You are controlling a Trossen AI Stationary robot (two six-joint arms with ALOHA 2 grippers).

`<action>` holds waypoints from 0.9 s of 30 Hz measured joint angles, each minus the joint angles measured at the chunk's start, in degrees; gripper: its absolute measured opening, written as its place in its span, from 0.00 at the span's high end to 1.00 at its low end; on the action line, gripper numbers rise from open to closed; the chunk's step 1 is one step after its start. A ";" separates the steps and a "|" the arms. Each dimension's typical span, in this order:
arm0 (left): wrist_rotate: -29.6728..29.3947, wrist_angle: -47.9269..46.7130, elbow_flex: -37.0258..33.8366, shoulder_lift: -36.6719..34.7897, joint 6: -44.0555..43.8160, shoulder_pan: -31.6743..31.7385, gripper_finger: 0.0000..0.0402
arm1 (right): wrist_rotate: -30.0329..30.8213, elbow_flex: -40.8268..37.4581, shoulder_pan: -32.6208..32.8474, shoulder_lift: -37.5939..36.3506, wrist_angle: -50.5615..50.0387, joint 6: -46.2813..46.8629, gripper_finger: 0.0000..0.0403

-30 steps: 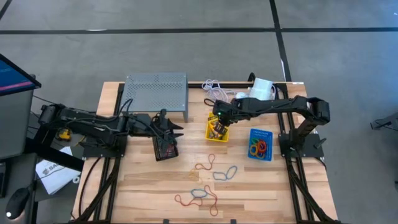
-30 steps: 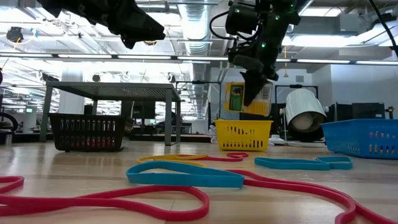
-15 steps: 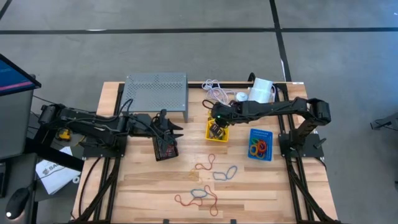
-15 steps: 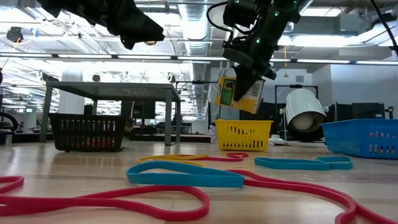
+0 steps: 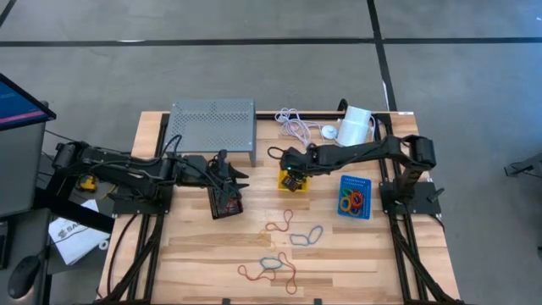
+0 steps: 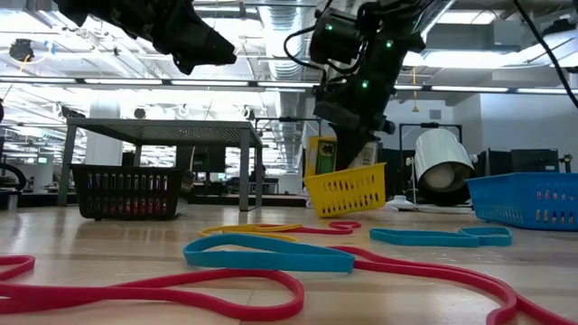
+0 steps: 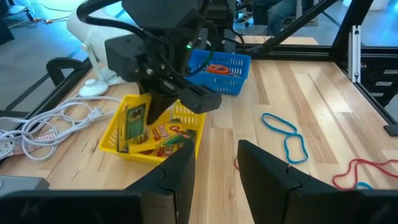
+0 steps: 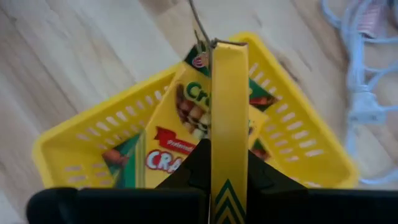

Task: Pick & Place Office Desk Supplies
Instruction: Put the yellow crayon box into the yellow bin

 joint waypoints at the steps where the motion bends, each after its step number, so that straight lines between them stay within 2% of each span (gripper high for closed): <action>1: -0.01 0.02 0.00 0.00 0.00 0.00 0.71 | 0.53 -0.01 0.00 -0.25 -0.53 0.11 0.94; 27: -0.28 0.07 0.00 0.00 0.00 0.00 0.72 | 2.95 -0.03 0.81 0.17 -3.23 4.69 0.91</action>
